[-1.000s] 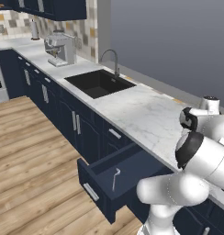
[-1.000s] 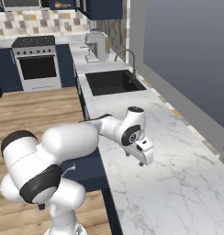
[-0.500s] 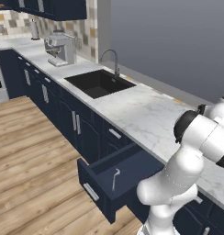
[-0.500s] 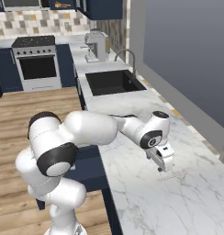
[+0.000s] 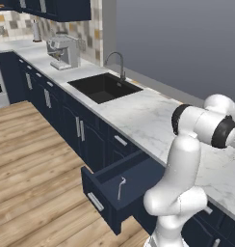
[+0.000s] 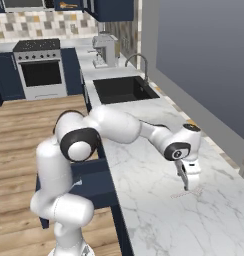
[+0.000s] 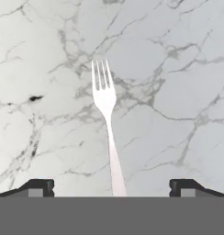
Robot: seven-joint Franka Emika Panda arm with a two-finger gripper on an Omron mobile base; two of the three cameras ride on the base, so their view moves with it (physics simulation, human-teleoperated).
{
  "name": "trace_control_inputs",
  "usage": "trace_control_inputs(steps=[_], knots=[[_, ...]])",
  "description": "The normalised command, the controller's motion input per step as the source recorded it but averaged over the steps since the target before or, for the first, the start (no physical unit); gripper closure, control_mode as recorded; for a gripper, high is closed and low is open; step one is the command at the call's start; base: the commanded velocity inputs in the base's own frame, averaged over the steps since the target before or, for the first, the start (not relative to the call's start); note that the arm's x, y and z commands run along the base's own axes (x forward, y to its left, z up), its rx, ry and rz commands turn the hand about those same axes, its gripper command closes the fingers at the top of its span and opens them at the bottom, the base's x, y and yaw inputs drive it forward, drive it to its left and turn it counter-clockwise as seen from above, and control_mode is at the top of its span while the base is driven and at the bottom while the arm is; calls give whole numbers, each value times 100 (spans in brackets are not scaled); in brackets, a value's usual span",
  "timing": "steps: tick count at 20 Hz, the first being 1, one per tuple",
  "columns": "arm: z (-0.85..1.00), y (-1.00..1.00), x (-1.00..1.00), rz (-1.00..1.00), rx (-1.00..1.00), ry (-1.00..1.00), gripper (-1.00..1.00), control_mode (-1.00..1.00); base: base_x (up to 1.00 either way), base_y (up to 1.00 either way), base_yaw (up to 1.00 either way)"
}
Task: Organize the utensils by type. Pick up the wooden spoons from the counter and place them in the open cabinet. Then pick up the metallic utensils from the counter and place them in the open drawer.
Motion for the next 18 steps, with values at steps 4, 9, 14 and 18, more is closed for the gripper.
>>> trace_control_inputs(steps=[4, 9, 14, 18], knots=[[-24, -40, 10, -23, 4, 0, -100, -100, 0, 0, 0], [-19, -29, 12, -16, 5, 0, -100, -100, 0, 0, 0], [-16, -9, 21, -8, 1, 0, -100, -100, 0, 0, 0], [-19, 0, 25, -6, 0, 0, -100, -100, 0, 0, 0]])
